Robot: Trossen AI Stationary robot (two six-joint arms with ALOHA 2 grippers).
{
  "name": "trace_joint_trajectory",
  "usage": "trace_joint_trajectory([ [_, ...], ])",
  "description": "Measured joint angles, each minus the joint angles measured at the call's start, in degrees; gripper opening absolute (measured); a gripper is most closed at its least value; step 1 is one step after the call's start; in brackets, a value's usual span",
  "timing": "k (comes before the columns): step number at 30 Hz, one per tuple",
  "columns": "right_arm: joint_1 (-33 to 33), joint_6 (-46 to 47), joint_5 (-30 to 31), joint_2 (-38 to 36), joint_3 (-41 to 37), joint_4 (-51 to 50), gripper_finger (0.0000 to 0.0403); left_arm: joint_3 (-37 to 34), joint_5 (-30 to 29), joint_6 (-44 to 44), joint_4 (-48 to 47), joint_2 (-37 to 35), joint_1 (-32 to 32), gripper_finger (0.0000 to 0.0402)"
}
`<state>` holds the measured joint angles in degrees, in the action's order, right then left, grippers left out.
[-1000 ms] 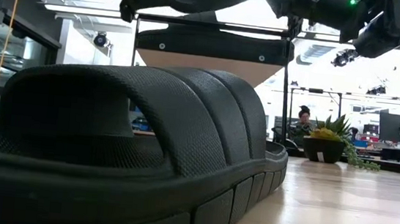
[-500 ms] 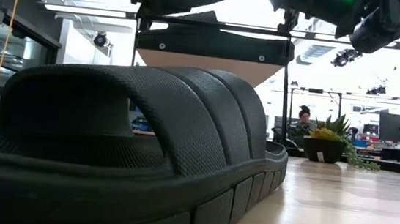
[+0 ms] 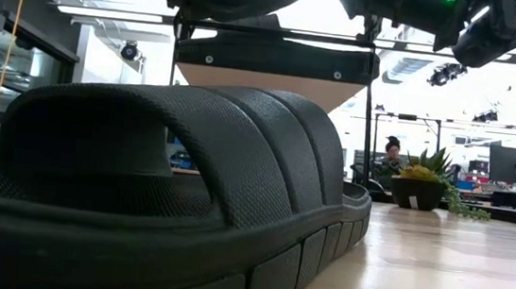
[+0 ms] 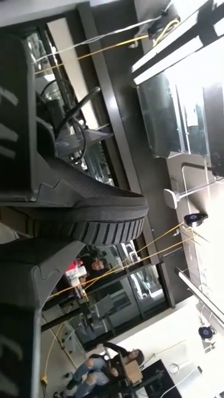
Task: Pick and place slides into the shelf
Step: Put the top left slipper on the shelf
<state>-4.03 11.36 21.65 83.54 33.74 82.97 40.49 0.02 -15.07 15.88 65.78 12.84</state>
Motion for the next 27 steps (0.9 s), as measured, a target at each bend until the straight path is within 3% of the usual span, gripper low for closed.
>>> trace_joint_trajectory([
  [2, 0.0, -1.3, -0.6, -0.1, 0.0, -0.2, 0.0033, 0.0, 0.5, 0.0, 0.0, -0.1, 0.0, 0.0024],
  [9, 0.0, -9.4, -2.9, -0.2, 0.1, -4.2, 0.0065, -0.1, 0.4, 0.3, -4.0, -2.9, 0.0, 0.0049],
  [15, 0.0, -17.2, -3.8, -1.7, 0.1, -10.2, 0.0115, -0.1, -0.4, 1.7, -10.3, -7.8, -0.1, 0.0024],
  [27, 0.0, -34.0, 8.4, -12.4, -0.1, -37.7, 0.0184, 0.0, -2.7, 0.2, -15.2, -13.7, 0.0, 0.0033],
])
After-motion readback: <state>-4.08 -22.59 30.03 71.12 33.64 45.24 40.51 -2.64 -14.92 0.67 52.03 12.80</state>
